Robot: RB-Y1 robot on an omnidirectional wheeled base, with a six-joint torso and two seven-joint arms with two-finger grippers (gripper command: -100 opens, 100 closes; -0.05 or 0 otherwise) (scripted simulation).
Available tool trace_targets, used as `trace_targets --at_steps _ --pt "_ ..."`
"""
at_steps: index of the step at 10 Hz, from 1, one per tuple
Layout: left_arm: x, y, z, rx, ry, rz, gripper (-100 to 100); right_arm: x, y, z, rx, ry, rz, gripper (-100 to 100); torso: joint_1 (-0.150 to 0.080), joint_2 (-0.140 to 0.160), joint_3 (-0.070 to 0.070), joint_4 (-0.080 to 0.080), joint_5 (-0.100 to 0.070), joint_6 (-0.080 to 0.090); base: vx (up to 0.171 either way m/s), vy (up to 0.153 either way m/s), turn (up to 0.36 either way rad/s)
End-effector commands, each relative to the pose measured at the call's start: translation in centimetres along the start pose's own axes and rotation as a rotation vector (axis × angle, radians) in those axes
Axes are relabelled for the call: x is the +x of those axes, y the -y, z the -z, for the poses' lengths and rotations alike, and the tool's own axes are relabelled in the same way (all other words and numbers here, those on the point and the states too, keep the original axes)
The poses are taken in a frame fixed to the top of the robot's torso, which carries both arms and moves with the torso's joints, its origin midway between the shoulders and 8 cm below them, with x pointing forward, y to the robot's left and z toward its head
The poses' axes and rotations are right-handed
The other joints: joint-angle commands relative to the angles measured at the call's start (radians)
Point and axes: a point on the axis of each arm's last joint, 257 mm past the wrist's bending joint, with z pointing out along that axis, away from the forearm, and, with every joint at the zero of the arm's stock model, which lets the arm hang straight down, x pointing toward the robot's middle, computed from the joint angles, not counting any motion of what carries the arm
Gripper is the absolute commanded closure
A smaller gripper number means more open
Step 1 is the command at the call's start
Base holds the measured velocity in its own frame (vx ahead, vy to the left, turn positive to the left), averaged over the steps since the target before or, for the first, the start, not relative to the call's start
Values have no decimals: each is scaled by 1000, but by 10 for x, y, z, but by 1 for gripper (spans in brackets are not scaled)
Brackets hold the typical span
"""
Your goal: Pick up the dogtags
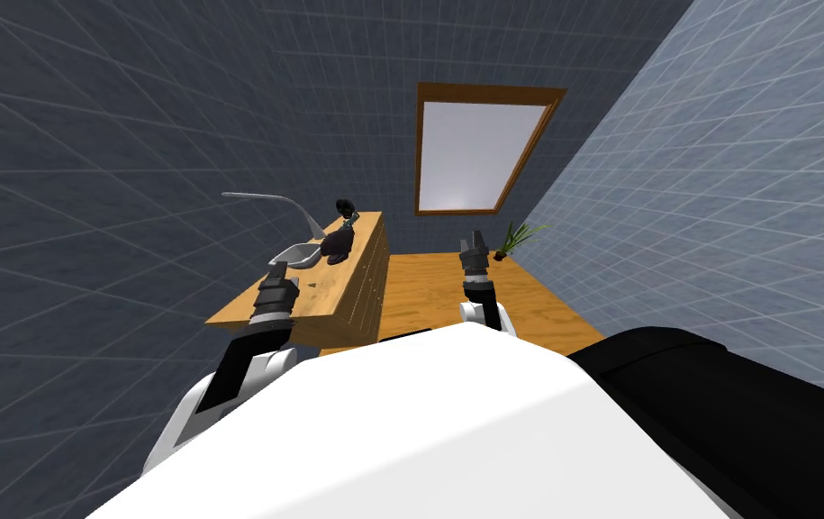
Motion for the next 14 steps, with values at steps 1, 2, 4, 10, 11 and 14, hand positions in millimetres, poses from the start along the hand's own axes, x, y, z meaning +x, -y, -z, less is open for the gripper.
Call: trace_targets --at_steps 1,2,4,10,11,14 --pt "-2 -7 0 -29 -3 -2 -100 0 0 0 0 0 0 0 0 0 0 0 0 0 6 -51 -17" --pt "-7 -14 1 -63 -5 -9 -100 0 0 0 0 0 0 0 1 0 0 0 0 0 9 -68 -48" --pt "-12 -23 2 -108 -7 -15 -100 0 0 0 0 0 0 0 1 0 0 0 0 0 9 -52 -25" --pt "-29 -50 8 -232 -5 -37 -100 0 0 0 0 0 0 0 2 -1 0 0 0 0 11 -45 -35" --pt "-29 -52 9 -243 -5 -37 -100 0 0 0 0 0 0 0 2 -1 0 0 0 0 11 -33 -25" --pt "-41 -69 15 -325 -1 -55 -100 0 0 0 0 0 0 0 2 -1 -1 0 0 0 19 -30 -45"
